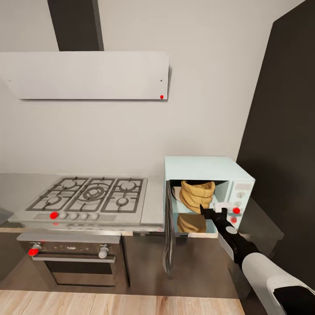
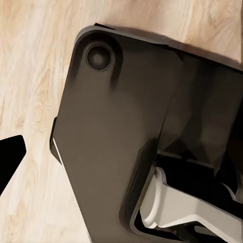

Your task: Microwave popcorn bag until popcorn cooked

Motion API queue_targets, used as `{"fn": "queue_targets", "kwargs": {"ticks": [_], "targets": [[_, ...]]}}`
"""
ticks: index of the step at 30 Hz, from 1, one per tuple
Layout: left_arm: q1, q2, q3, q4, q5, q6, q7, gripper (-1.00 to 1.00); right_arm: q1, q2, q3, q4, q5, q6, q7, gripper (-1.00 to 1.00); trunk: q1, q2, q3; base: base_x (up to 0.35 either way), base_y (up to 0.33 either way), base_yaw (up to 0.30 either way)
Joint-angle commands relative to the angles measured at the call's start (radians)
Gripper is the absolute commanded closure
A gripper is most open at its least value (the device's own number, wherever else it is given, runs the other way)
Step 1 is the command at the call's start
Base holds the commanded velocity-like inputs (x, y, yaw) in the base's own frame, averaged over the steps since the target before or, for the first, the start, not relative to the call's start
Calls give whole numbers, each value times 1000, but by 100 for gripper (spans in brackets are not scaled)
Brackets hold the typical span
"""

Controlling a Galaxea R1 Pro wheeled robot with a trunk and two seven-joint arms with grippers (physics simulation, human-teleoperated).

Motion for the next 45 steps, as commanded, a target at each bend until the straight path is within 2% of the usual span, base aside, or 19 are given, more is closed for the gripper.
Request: {"fn": "queue_targets", "kwargs": {"ticks": [1, 4, 10, 45], "targets": [[1, -1, 2, -2, 0, -1, 1, -100, -1, -1, 8, 1, -10, -4, -1, -100, 1, -2, -2, 297, 0, 0], [1, -3, 2, -2, 0, -1, 1, -100, 0, -1, 9, 1, -10, -4, 0, -100, 1, -2, -2, 213, 0, 0], [2, -6, 0, -1, -2, -1, 1, -100, 0, 0, 69, 0, -12, -3, -2, -100, 1, -2, -2, 151, 0, 0], [3, -9, -1, -1, -2, -1, 1, -100, 0, 4, 74, 0, -11, -3, -2, -100, 1, -2, -2, 44, 1, 0]]}}
